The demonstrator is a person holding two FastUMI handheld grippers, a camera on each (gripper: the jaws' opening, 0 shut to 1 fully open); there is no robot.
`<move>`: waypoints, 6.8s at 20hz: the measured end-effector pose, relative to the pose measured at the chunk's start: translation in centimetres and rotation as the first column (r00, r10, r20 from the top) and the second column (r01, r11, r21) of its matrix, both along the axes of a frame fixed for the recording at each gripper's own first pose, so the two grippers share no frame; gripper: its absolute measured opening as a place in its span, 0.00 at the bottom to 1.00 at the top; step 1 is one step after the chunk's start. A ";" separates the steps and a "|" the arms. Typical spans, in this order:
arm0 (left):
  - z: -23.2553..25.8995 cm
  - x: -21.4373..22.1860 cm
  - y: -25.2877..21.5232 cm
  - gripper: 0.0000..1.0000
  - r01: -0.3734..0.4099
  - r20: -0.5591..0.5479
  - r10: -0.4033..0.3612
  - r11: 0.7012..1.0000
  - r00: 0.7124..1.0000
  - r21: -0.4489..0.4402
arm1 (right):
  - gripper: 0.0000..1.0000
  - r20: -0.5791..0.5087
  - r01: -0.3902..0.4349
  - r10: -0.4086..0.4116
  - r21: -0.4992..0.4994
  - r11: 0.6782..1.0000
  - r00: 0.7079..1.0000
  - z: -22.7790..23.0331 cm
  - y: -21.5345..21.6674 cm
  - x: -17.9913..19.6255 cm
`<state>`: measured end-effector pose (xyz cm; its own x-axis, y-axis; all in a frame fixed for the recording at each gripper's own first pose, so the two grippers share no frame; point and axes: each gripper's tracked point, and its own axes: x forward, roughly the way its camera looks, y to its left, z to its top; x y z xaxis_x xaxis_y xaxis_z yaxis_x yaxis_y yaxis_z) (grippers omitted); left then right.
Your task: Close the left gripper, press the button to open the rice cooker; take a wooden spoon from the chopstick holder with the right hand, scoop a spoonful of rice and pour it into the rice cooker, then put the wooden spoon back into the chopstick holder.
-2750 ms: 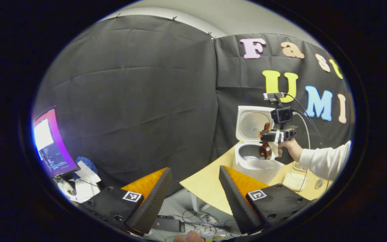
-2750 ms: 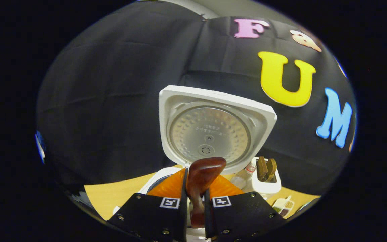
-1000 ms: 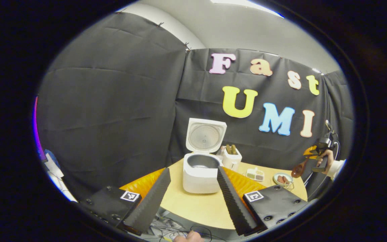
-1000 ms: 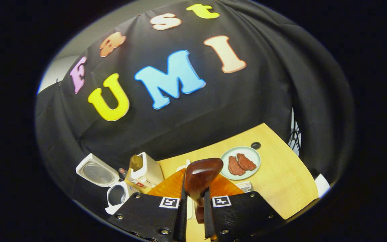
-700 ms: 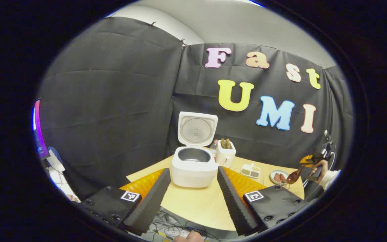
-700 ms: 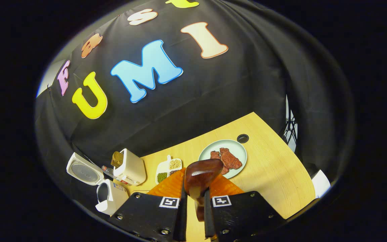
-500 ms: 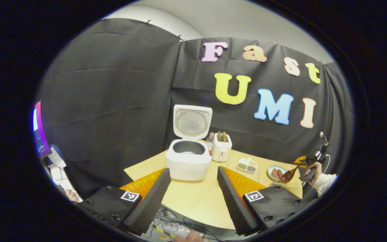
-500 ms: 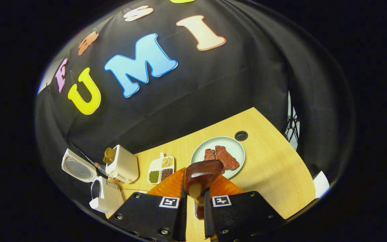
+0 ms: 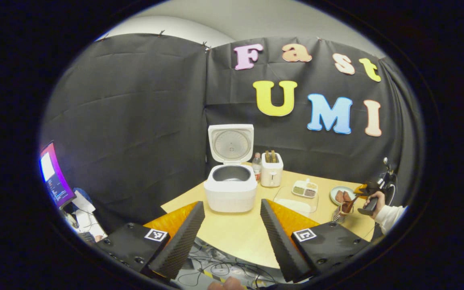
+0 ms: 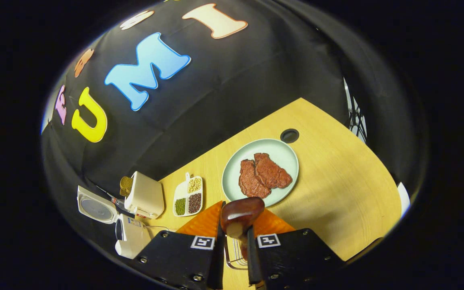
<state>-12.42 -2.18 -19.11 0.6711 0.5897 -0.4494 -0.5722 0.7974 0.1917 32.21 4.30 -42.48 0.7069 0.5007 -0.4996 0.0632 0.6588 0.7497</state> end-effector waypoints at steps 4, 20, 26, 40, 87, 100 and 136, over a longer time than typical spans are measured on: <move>-0.5 2.1 -1.1 1.00 0.030 -0.004 -0.030 1.000 1.000 -0.009 | 0.40 0.003 0.041 -0.041 0.043 0.998 0.999 0.5 -1.9 0.1; 1.4 8.1 -0.5 1.00 0.142 0.080 -0.142 0.990 0.987 0.009 | 0.98 0.274 0.105 -0.057 -0.164 0.981 0.960 7.5 -8.3 -7.4; 2.1 10.9 2.4 1.00 0.234 0.144 -0.232 0.972 0.962 0.005 | 0.97 0.380 0.193 -0.091 -0.240 0.951 0.921 13.1 -10.9 -14.8; 4.4 25.0 24.1 0.94 0.409 0.403 -0.350 0.910 0.846 -0.067 | 0.98 0.512 0.334 -0.088 -0.411 0.848 0.854 29.0 3.8 -30.9; -24.8 26.6 28.2 0.99 0.251 -0.078 -0.265 0.955 0.961 -0.156 | 0.98 0.232 0.120 -0.020 -0.425 0.897 0.973 21.5 10.4 -38.0; -16.5 23.7 20.4 0.98 0.400 0.053 -0.397 0.901 0.916 -0.166 | 0.98 0.261 0.145 -0.026 -0.448 0.882 0.965 22.3 9.0 -37.8; 11.3 5.0 -1.8 0.94 0.429 0.315 -0.412 0.903 0.855 0.018 | 0.98 0.628 0.228 0.087 -0.403 0.886 0.773 31.4 -6.8 -33.3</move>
<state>-7.46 -3.95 -7.85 0.9577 0.2022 -0.2045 -0.2032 0.9790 0.0164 -1.05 -2.51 -11.09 0.9563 0.2780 -0.0902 -0.2447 0.9303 0.2732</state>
